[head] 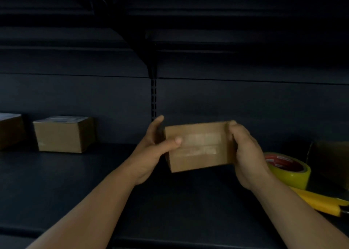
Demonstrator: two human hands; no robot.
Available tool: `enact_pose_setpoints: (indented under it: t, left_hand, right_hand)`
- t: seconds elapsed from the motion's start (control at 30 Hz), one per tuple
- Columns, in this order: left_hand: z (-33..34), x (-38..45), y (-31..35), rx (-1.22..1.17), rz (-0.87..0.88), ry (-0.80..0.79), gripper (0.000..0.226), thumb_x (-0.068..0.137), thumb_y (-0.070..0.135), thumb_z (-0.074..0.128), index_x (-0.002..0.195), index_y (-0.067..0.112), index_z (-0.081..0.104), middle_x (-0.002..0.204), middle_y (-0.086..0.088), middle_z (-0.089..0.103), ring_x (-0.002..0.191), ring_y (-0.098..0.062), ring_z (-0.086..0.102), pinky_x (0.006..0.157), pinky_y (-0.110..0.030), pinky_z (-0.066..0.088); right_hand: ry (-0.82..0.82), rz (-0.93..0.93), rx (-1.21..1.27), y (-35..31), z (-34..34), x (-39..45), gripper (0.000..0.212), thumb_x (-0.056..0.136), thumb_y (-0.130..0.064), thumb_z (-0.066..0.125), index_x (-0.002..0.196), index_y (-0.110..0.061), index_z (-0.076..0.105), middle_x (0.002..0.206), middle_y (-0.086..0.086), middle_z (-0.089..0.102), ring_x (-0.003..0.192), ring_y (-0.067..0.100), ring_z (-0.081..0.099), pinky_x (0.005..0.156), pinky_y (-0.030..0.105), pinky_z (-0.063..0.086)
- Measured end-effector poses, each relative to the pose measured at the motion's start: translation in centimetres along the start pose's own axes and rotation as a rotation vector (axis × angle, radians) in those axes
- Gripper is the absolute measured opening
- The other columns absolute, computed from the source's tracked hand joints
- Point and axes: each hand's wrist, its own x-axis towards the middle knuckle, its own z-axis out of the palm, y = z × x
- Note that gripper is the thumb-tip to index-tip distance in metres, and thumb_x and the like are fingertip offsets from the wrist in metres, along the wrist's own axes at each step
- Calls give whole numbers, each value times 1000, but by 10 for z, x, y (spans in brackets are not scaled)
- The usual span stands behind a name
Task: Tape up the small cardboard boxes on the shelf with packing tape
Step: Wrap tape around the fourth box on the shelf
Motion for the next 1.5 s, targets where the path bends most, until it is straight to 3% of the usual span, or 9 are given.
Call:
enact_pose_setpoints:
  t: [0.07,0.2,0.4,0.57,0.7,0.87,1.03,1.37,1.5]
  left_hand:
    - [-1,-1,0,53,3,-37,118,48,42,83,143,52,14,139,13,43,126,-7,45,109,-34,36]
    - [-1,-1,-1,117,4,-87,113,55,22,82,136,58,12,129,27,39,114,4,48,89,-21,44]
    - [-4,-5,-1,225,-6,-178,119,54,27,83,133,68,5,129,36,31,115,10,42,96,-22,42]
    - [-3,-6,2,261,-7,-208,115,62,15,77,136,66,5,130,30,35,117,5,47,96,-20,44]
    - [-2,-7,3,241,-25,-238,118,51,24,80,135,66,9,133,26,36,115,5,50,93,-16,46]
    - [0,-6,-1,261,-117,-266,120,48,31,80,137,63,5,136,18,34,123,-7,45,106,-30,39]
    - [-3,-3,-8,247,-183,-269,121,55,22,80,142,56,3,127,23,39,115,0,47,95,-19,41]
    - [2,-4,-9,231,-183,-287,124,46,33,81,142,54,5,128,23,39,118,-1,46,100,-23,39]
    - [3,-5,-9,234,-183,-291,124,46,33,81,143,53,6,129,22,40,118,-1,46,98,-21,40]
  right_hand:
    - [8,30,6,1,-1,1,57,72,-70,55,110,-30,65,113,-4,67,109,18,60,101,46,44]
    - [18,54,16,-2,-1,-1,39,88,-57,49,101,-25,67,101,-3,69,100,18,63,98,47,46]
    - [85,44,44,-6,1,-1,18,94,-28,47,91,-23,65,93,-5,62,92,16,58,86,38,45]
    - [115,35,17,-5,-1,0,15,91,-22,50,86,-21,64,91,-2,62,87,17,57,83,38,45]
    - [114,46,-21,-5,-2,1,14,90,-21,52,93,-16,65,90,0,63,85,17,58,75,33,46]
    - [130,179,-97,-4,-2,3,14,89,-26,52,91,-22,64,99,4,65,93,23,60,87,41,48]
    - [105,262,-180,-5,-3,5,20,90,-35,53,101,-20,61,100,3,62,91,20,58,74,32,45]
    - [-27,113,-808,-18,-58,17,44,88,-17,63,131,-17,51,125,1,55,109,15,53,88,21,38]
    - [-140,202,-1308,-19,-89,19,30,83,-22,61,113,-21,60,120,2,58,109,21,54,93,28,44]
